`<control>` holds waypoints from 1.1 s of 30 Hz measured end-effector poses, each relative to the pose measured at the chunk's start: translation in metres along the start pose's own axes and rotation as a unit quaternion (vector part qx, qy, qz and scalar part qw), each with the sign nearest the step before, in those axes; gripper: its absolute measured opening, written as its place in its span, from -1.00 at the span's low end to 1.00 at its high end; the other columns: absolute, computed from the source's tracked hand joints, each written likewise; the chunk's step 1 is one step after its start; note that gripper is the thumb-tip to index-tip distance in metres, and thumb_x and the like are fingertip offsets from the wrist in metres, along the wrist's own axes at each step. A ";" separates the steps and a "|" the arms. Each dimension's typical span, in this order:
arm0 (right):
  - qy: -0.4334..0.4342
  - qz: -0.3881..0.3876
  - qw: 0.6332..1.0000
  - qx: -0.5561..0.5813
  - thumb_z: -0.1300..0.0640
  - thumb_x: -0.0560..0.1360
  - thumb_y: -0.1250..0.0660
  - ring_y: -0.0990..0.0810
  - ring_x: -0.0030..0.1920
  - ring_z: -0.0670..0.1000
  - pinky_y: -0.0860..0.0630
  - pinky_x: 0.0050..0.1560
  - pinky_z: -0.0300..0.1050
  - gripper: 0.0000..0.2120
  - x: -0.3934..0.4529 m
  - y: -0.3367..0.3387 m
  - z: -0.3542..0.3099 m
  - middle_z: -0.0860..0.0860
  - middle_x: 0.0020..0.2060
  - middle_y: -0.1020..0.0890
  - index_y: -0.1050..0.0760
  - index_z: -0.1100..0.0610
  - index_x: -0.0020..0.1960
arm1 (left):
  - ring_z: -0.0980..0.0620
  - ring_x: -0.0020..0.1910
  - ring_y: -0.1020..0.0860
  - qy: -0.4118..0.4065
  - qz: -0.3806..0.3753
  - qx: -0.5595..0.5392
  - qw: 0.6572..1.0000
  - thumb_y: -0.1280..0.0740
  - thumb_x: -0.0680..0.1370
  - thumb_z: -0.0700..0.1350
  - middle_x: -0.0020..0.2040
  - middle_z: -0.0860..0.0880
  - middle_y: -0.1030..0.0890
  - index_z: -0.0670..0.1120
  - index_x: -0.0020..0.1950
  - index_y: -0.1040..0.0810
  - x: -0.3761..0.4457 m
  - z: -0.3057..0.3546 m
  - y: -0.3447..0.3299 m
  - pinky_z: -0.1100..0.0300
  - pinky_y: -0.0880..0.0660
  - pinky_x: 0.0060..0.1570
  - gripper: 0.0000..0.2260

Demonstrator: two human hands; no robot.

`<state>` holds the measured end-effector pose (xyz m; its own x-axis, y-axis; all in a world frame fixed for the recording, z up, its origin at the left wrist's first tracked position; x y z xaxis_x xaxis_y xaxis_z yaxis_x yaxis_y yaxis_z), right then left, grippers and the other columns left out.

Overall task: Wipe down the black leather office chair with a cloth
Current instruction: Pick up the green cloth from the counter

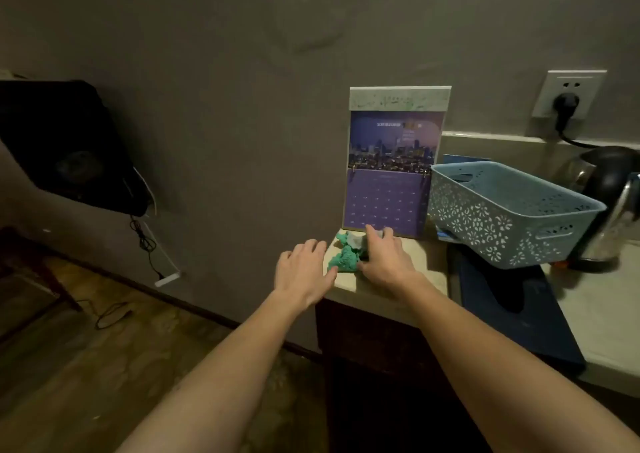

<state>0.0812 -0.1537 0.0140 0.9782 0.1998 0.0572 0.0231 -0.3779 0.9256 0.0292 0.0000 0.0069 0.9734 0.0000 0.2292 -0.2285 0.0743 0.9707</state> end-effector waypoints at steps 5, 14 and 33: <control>0.015 -0.017 1.000 0.019 0.21 0.45 -0.42 -0.48 0.21 0.17 -0.51 0.17 0.06 -0.55 0.021 0.004 0.004 0.13 0.22 -0.44 -0.35 0.09 0.27 | -0.06 0.35 -0.45 -0.002 -0.015 -0.011 1.000 -0.19 0.61 0.19 0.41 -0.03 -0.45 -0.02 0.49 -0.31 0.019 0.000 -0.010 -0.02 -0.39 0.28 -0.49; 0.097 0.021 0.977 0.189 0.02 0.48 -0.45 -0.52 -0.06 -0.03 -0.37 -0.23 -0.26 -0.81 0.020 0.008 -0.027 0.01 -0.06 -0.58 -0.47 0.07 -0.03 | -0.04 0.33 -0.48 0.023 0.001 -0.058 0.998 -0.22 0.60 0.19 0.38 -0.03 -0.51 0.00 0.46 -0.34 0.004 -0.025 -0.006 -0.02 -0.43 0.31 -0.52; 0.258 -0.218 0.902 0.268 0.09 0.55 -0.35 -0.58 -0.08 -0.12 -0.49 -0.16 -0.22 -0.96 -0.132 -0.115 -0.239 -0.07 -0.13 -0.63 -0.52 0.04 -0.08 | -0.05 0.36 -0.48 0.259 -0.049 -0.118 0.957 -0.24 0.58 0.26 0.44 0.03 -0.46 0.10 0.52 -0.23 -0.263 -0.211 0.025 0.01 -0.50 0.20 -0.44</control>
<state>-0.0997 0.0799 -0.0109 0.6286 0.7773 0.0262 0.6147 -0.5172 0.5955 -0.2287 0.2122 -0.0443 0.8822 0.4708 0.0116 -0.1845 0.3228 0.9283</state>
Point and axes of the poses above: each hand's wrist, its own x-axis towards the middle knuckle, its own y-axis out of the back of the hand, z = x × y, the point moved 3 cm from there along x, towards the middle knuckle
